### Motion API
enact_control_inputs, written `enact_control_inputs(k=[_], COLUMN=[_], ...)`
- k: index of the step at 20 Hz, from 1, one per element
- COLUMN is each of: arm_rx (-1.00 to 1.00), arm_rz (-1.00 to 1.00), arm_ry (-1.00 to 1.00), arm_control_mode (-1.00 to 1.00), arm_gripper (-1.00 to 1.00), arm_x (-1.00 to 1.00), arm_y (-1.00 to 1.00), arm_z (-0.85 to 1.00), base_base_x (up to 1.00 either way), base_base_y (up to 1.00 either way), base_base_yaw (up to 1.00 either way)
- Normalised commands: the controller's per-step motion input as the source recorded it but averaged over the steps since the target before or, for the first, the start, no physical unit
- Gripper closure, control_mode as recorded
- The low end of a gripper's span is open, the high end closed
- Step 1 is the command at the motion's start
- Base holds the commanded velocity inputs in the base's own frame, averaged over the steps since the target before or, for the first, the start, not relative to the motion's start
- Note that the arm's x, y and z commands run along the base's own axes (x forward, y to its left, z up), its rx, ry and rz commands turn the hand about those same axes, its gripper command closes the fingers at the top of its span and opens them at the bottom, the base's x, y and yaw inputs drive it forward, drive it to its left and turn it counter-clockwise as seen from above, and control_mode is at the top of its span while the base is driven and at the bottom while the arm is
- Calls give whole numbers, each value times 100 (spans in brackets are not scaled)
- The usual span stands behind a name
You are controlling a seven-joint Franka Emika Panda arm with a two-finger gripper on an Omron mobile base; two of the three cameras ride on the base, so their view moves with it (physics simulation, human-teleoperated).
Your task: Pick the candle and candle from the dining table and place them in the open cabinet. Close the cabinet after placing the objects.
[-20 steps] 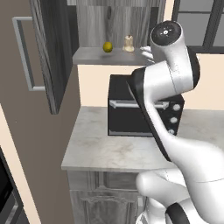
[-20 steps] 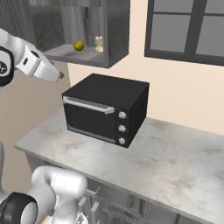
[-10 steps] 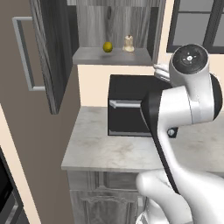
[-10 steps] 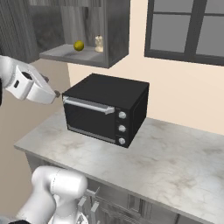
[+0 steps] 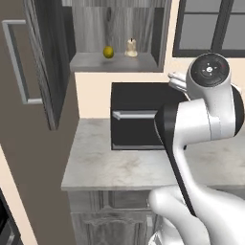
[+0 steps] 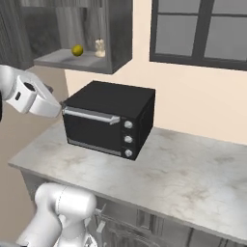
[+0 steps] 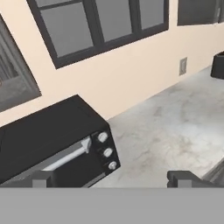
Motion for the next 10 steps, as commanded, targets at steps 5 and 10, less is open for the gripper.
enact_control_inputs(k=[5,10], arm_rx=[0,0], arm_rz=[0,0], arm_ry=[0,0], arm_control_mode=[100,100], arm_gripper=[-100,-100], arm_x=[0,0], arm_y=[0,0], arm_z=[0,0], base_base_x=[-4,0], base_base_y=[-10,-1], base_base_yaw=[-66,-75])
